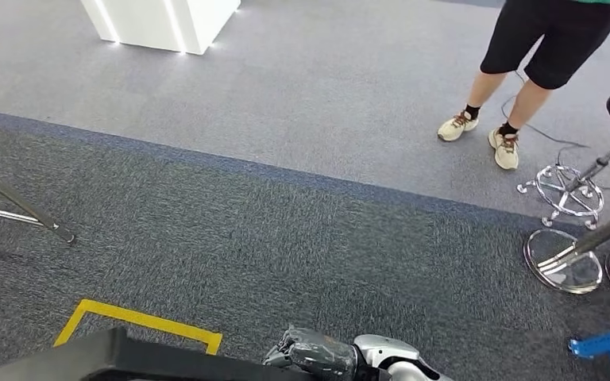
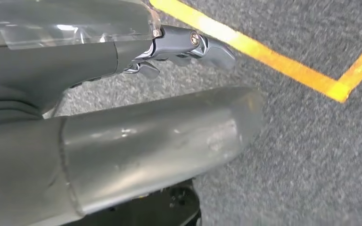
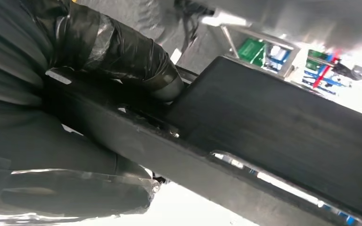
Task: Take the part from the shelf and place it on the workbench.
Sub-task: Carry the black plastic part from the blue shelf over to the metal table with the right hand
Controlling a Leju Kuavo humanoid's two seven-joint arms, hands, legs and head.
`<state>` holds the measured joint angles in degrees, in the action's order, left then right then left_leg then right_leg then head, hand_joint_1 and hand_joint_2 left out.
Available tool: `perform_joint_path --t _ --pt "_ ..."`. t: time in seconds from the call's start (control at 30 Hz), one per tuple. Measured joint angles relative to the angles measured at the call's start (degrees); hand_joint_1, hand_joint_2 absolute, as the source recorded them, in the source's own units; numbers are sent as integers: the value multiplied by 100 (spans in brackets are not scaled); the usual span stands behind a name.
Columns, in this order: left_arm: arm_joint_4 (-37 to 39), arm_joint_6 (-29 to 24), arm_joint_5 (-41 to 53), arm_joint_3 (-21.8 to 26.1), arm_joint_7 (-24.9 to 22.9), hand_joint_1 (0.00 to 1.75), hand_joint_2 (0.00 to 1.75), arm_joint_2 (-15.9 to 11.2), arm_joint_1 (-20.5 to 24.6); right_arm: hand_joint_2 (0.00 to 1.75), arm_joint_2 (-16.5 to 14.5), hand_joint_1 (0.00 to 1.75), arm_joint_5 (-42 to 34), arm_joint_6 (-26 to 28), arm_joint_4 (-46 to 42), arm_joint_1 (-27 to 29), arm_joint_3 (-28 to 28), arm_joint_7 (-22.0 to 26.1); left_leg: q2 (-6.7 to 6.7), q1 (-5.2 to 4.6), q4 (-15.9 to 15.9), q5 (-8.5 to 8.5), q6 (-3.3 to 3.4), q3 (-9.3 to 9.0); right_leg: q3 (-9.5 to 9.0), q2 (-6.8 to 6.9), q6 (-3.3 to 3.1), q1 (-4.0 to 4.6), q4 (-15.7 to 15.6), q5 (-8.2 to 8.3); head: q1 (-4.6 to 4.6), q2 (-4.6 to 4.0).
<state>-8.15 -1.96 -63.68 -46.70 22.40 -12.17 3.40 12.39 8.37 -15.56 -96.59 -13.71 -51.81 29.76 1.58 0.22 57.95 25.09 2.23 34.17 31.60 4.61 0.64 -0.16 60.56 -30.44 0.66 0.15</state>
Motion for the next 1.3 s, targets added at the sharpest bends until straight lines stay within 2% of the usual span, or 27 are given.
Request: perform_joint_path --t 0.07,0.13,0.17,0.2,0.23,0.3,0.37,0.43,0.47,0.53,0.57,0.63,0.67,0.7,0.73,0.8,0.87,0.93,0.97,1.03,1.07,1.1,1.13,1.17,1.2,1.23,1.3 --pt "0 11 -2 -1 25 0 0 24 31 175 23 175 146 120 -31 -23 -1 -5 -129 9 -17 -13 60 -10 311 -337 22 -19 646 -351 -1 0" --pt "0 13 -3 -1 30 0 0 46 38 175 58 175 223 192 -60 -25 -1 -6 -278 -1 -7 -10 78 -7 700 -443 25 -21 1360 -604 -1 0" --pt "0 14 -3 -2 31 0 0 56 32 175 73 175 241 208 -72 -28 -1 -7 -361 -5 3 -7 78 -9 796 -454 23 -21 1487 -572 -1 0" --pt "0 15 -3 -2 31 0 0 66 26 175 84 175 253 214 -82 -33 -1 -8 -448 -5 17 -2 74 -12 768 -467 16 -23 1359 -410 0 0" --pt "0 16 -3 -3 31 0 0 77 23 175 93 175 260 215 -92 -41 -1 -9 -536 -3 33 6 64 -17 637 -509 4 -29 1025 -170 0 0" --pt "0 18 -3 -3 31 0 0 96 27 175 113 175 273 217 -109 -56 -2 -14 -697 -3 78 28 27 -2 321 -773 -20 -53 250 212 1 0" --pt "1 18 -9 -3 37 0 0 106 22 175 131 175 290 240 -129 -67 -3 -13 -825 -2 99 32 -32 41 203 -933 -41 -62 -69 301 0 0" --pt "2 11 -31 -4 43 0 0 105 -5 175 145 175 314 282 -163 -82 -5 -4 -928 11 87 21 -102 71 192 -823 -86 -55 -98 311 -1 0" --pt "3 4 -45 -4 44 0 0 106 -18 175 154 175 326 297 -185 -93 -5 2 -865 10 117 44 -131 87 169 -758 -127 -58 -130 321 -1 0" --pt "4 -14 -78 -6 37 0 0 109 -2 175 175 175 340 303 -239 -107 -6 21 -559 4 453 249 -178 243 117 -596 -201 -68 -200 337 0 0" --pt "4 -23 -95 -7 28 0 0 118 18 175 190 175 342 301 -261 -111 -8 30 -372 7 782 422 -199 398 100 -510 -224 -58 -213 333 0 0" --pt "4 -40 -115 -7 6 0 0 133 46 175 214 175 340 290 -284 -112 -17 38 -227 32 1482 717 -244 751 94 -345 -237 -43 -211 315 1 0" --pt "4 -46 -119 -7 -7 0 0 143 42 175 222 175 338 284 -284 -115 -23 38 -203 43 1649 739 -259 838 90 -266 -234 -39 -208 302 1 0" --pt "4 -51 -121 -7 -20 0 0 151 32 175 227 175 336 277 -284 -121 -30 38 -182 50 1590 648 -266 807 79 -191 -228 -37 -206 287 1 0" --pt "4 -57 -124 -7 -31 0 0 157 22 175 229 175 334 274 -284 -129 -37 38 -147 52 1320 472 -264 664 61 -120 -217 -36 -203 269 2 0" --pt "4 -82 -128 -7 -44 0 0 163 24 175 236 175 330 259 -284 -152 -53 39 70 23 512 148 -220 233 13 14 -175 -20 -195 223 2 0" --pt "4 -104 -126 -7 -53 0 0 166 40 175 246 175 329 235 -284 -176 -67 40 209 -27 92 66 -141 20 -22 126 -118 7 -195 186 1 0" --pt "4 -115 -121 -9 -66 0 0 168 28 175 253 175 327 216 -285 -197 -77 40 106 -44 59 75 -71 15 -57 227 -60 15 -210 162 0 0" --pt "4 -118 -119 -10 -72 0 0 170 15 175 255 175 325 211 -285 -207 -80 41 42 -32 36 67 -41 2 -75 179 -25 4 -189 132 -2 0" --pt "4 -120 -119 -14 -90 0 0 175 15 175 261 175 315 209 -285 -216 -86 45 -76 0 -8 43 31 -33 24 -104 26 -19 89 -65 -2 0" --pt "4 -120 -118 -16 -102 0 0 177 27 175 267 175 304 212 -284 -210 -90 47 -133 6 -15 38 58 -41 173 -286 36 -35 399 -237 -3 0" --pt "4 -119 -116 -20 -118 0 0 178 42 175 273 175 285 223 -283 -193 -92 50 -196 4 -13 40 79 -41 382 -384 36 -39 790 -425 -2 0" --pt "4 -119 -112 -24 -135 0 0 180 50 175 279 175 263 242 -282 -170 -93 53 -271 -2 -8 44 88 -41 591 -425 37 -40 1167 -559 -3 0" --pt "4 -120 -107 -32 -151 0 0 182 49 175 285 175 242 264 -281 -148 -93 56 -352 -8 -1 49 92 -43 741 -440 34 -40 1404 -587 -2 0" --pt "4 -120 -103 -41 -162 0 0 185 45 175 290 175 226 285 -280 -131 -93 59 -437 -12 9 54 92 -48 796 -450 25 -39 1431 -495 -2 0" --pt "4 -121 -100 -52 -169 0 0 187 40 175 295 175 216 298 -280 -122 -93 62 -522 -14 19 61 87 -56 735 -475 9 -39 1223 -293 -2 0" --pt "4 -122 -97 -69 -171 0 0 199 41 175 303 175 210 303 -279 -119 -93 66 -678 -14 39 79 64 -64 422 -724 -42 -47 435 163 -2 0"
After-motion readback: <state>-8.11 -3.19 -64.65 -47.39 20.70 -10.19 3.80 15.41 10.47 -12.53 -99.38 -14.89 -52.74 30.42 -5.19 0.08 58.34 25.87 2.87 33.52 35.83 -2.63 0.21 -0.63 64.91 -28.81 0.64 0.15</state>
